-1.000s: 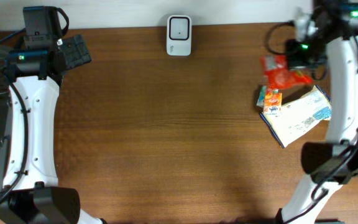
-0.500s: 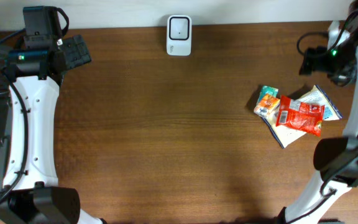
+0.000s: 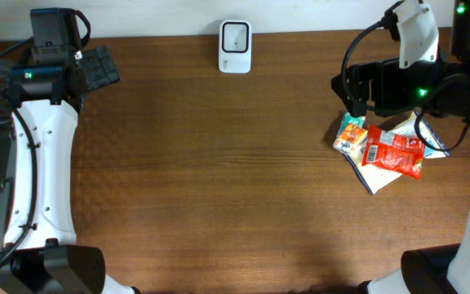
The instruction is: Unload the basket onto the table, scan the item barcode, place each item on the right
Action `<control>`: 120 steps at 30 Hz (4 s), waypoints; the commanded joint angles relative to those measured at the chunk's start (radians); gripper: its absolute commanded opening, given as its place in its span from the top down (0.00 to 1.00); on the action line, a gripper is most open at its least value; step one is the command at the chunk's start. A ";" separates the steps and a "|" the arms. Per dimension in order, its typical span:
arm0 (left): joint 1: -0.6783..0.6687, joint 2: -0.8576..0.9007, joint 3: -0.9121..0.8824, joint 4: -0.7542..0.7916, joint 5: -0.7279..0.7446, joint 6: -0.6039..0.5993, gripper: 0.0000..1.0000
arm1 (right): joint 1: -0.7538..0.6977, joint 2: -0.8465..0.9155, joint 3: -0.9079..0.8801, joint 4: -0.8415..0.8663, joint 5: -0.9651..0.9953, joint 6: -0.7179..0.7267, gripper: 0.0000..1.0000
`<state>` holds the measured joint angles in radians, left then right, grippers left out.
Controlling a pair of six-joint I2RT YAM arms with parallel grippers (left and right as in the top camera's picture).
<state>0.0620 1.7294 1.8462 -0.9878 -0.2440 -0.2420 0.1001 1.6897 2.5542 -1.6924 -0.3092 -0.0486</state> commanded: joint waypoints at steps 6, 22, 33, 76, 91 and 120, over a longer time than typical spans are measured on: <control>0.000 -0.024 0.018 -0.002 -0.008 0.016 0.01 | 0.011 -0.083 -0.237 0.043 0.162 -0.100 0.01; 0.000 -0.024 0.018 -0.002 -0.008 0.016 0.01 | -0.089 -1.436 -2.113 1.464 0.212 -0.100 0.01; 0.000 -0.024 0.018 -0.002 -0.008 0.016 0.01 | -0.088 -1.687 -2.549 1.621 0.215 0.039 0.01; 0.000 -1.204 -1.622 1.109 0.222 0.260 0.01 | -0.088 -1.687 -2.549 1.621 0.216 0.039 0.02; -0.007 -1.724 -1.837 0.904 0.223 0.319 0.01 | -0.088 -1.687 -2.549 1.621 0.216 0.039 0.01; -0.007 -1.722 -1.837 0.904 0.223 0.319 0.01 | -0.088 -1.687 -2.549 1.621 0.216 0.039 0.01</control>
<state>0.0589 0.0139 0.0120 -0.0792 -0.0292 0.0608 0.0181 0.0101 0.0128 -0.0681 -0.0940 -0.0216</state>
